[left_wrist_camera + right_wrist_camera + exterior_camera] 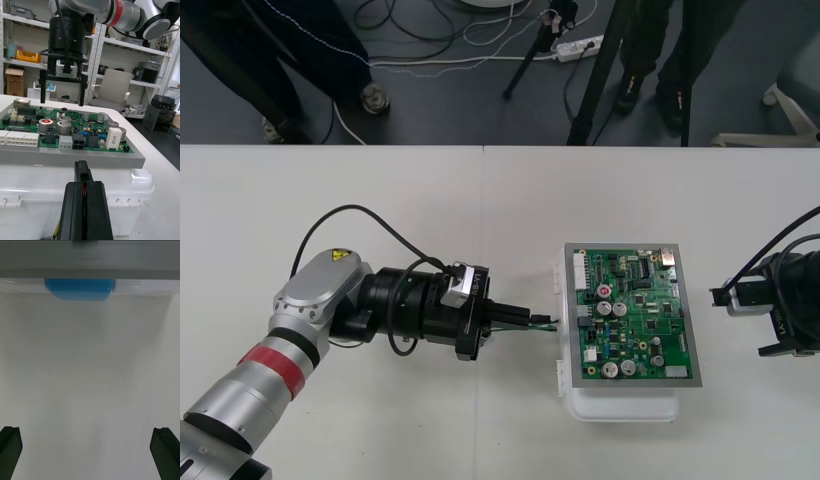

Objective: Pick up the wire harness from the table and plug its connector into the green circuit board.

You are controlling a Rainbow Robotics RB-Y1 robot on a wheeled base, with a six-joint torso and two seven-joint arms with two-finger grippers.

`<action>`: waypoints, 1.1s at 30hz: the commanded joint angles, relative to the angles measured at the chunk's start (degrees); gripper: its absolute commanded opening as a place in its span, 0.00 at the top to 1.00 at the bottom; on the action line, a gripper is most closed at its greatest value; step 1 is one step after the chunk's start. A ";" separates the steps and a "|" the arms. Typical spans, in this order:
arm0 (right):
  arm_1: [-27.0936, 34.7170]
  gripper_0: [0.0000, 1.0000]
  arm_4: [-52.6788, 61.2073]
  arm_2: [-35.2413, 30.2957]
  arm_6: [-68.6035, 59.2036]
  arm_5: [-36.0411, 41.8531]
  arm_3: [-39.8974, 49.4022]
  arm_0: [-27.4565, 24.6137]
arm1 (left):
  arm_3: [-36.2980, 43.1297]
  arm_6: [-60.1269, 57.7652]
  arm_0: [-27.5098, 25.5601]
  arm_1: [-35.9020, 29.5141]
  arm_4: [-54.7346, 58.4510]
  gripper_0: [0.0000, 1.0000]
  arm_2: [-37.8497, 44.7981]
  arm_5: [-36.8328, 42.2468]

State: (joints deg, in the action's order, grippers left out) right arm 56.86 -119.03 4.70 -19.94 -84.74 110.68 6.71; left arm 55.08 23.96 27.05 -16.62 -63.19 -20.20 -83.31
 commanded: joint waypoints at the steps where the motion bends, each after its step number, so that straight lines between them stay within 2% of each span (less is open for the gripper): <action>1: -1.23 0.00 -1.29 0.84 -5.90 -3.41 0.15 3.93 | 0.38 4.08 2.22 2.65 0.70 1.00 -0.98 -1.68; 15: -5.62 0.00 -4.02 2.42 -7.22 -5.17 1.65 6.21 | 0.38 4.25 2.57 4.41 -0.88 1.00 -1.07 0.87; 33: -10.90 0.00 -6.48 3.92 -6.95 -5.17 4.20 6.13 | 0.38 4.34 2.75 4.58 -0.71 1.00 -2.65 4.03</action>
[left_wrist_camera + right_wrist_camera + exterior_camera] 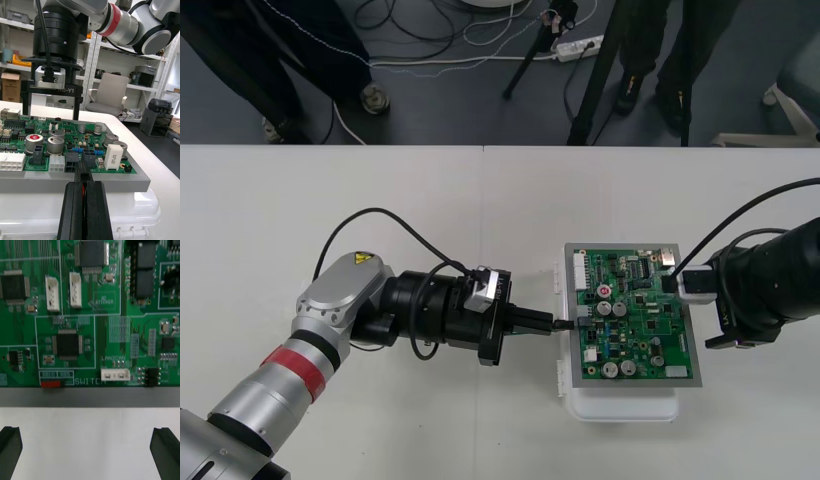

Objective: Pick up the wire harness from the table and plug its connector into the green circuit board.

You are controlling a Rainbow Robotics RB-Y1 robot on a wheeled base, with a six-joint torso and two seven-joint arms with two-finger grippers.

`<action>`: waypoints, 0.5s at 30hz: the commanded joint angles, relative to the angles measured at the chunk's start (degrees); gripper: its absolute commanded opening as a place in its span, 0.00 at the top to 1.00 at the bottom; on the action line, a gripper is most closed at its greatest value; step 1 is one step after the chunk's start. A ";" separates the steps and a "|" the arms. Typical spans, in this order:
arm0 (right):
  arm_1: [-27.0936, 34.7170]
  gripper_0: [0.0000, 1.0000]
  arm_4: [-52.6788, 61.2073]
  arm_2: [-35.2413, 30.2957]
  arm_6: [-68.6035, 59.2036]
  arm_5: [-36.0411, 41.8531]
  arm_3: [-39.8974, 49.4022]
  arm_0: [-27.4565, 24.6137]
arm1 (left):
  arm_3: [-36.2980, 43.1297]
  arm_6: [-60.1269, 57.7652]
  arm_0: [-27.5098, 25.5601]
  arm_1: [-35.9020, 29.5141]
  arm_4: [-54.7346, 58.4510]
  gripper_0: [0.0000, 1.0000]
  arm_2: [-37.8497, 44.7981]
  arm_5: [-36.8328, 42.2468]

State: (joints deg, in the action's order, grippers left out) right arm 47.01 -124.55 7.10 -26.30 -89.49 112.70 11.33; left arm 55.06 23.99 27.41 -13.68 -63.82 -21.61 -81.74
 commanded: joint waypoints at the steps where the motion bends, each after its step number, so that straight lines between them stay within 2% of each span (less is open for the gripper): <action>1: -1.13 0.00 -1.04 1.60 -0.59 -0.42 2.35 1.51 | 0.40 4.31 2.39 1.64 -0.08 1.00 -1.24 2.64; 15: -2.28 0.00 -1.66 2.65 -0.15 -0.42 2.44 1.33 | 0.40 4.31 2.47 1.64 -0.08 1.00 -1.59 3.25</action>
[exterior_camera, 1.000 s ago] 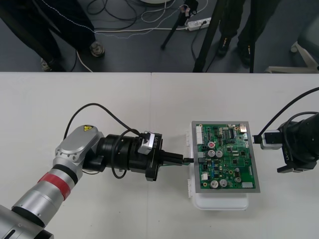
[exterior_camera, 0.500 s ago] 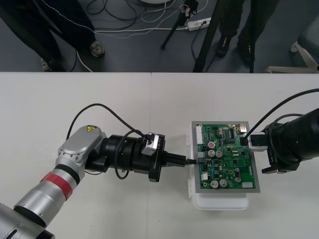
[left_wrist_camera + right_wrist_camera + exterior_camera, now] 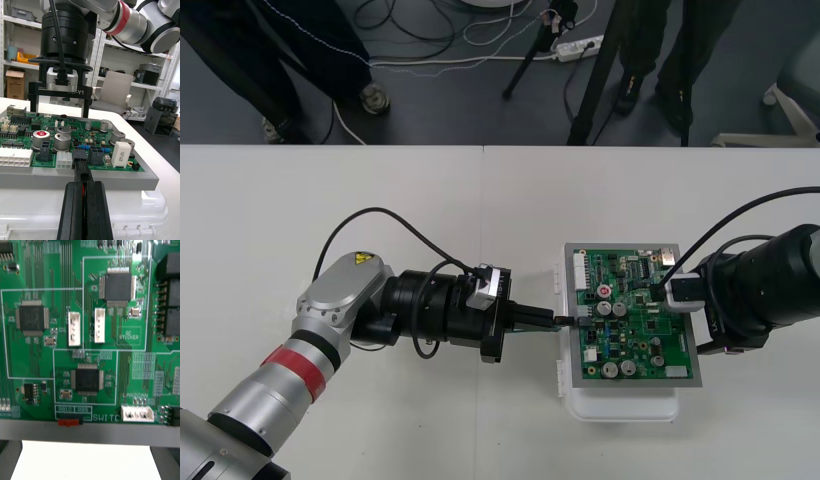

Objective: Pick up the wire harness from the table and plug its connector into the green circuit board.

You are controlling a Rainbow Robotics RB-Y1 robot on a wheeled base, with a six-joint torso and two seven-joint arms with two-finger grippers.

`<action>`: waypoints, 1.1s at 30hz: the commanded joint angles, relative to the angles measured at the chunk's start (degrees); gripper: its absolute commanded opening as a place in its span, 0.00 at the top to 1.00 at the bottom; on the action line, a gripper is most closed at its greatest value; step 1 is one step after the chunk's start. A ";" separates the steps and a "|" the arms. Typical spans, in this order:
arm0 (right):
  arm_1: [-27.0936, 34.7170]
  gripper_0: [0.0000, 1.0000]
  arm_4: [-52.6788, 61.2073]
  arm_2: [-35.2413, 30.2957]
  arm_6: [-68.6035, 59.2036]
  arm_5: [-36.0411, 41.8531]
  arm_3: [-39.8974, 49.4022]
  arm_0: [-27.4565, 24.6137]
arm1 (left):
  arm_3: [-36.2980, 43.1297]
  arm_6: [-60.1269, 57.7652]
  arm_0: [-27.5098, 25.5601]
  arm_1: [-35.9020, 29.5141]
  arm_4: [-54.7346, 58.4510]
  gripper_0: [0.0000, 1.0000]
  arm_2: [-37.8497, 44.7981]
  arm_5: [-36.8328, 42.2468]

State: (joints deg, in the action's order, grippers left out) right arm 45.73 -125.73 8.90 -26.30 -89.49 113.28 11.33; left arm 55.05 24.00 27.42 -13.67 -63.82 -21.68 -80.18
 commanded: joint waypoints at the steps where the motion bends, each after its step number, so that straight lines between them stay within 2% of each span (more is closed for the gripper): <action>1: -1.17 0.00 -0.48 0.86 -0.15 -0.42 1.86 1.32 | 0.49 4.31 2.46 1.63 -0.08 1.00 -1.52 1.70; 33: -1.96 0.00 -0.12 0.94 0.02 -0.51 1.86 1.32 | 0.40 5.10 2.63 2.59 0.19 1.00 -2.93 2.84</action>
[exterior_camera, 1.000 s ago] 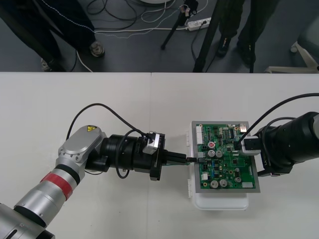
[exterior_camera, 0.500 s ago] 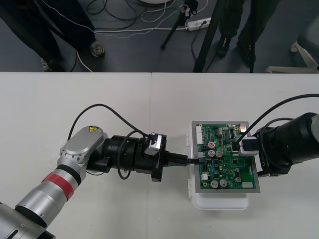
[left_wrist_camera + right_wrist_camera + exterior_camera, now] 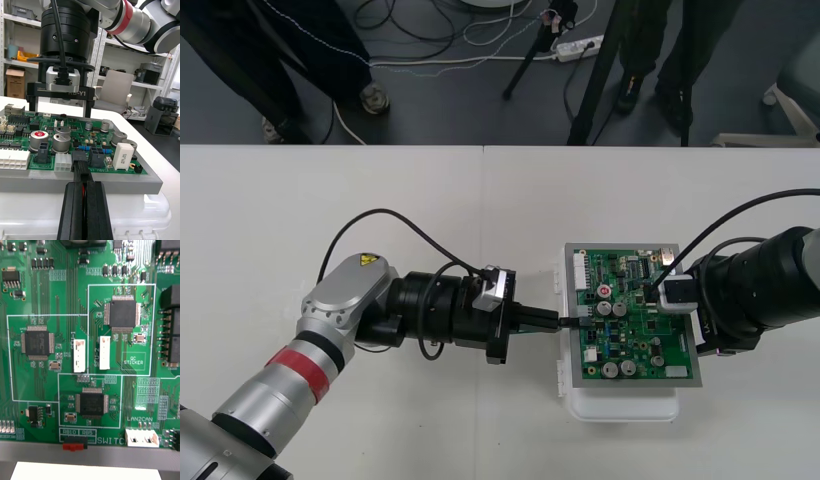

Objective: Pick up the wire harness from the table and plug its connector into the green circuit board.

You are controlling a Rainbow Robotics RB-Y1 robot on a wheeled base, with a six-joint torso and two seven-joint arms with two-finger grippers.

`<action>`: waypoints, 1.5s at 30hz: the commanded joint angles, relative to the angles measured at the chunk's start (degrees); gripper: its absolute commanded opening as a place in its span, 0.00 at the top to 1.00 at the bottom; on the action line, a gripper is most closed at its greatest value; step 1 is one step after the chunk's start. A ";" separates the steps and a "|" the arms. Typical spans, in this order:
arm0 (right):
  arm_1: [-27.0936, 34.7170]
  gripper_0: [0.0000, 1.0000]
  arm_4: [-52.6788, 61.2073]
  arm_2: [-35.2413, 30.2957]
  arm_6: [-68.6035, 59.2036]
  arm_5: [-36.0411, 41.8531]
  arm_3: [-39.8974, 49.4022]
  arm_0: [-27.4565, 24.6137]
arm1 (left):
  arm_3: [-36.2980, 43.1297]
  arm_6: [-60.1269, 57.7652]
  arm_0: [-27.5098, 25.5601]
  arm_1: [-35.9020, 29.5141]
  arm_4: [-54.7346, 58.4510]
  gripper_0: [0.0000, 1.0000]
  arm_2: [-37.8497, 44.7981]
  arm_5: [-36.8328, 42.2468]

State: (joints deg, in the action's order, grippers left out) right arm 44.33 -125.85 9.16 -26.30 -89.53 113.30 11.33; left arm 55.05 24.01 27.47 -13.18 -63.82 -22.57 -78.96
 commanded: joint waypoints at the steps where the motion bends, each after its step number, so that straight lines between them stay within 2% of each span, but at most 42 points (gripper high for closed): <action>1: -0.56 0.00 0.08 0.69 0.02 -0.47 1.84 1.32 | 0.41 5.09 2.50 2.10 0.28 1.00 -2.04 1.61; 45: -0.65 0.00 1.39 0.60 0.46 -0.47 2.10 1.32 | 2.25 9.22 2.59 3.95 -0.78 1.00 -2.56 3.72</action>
State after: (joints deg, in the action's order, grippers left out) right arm 44.17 -125.51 9.16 -26.27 -89.72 113.30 11.33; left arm 55.22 29.55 27.84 -12.25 -64.08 -23.36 -77.24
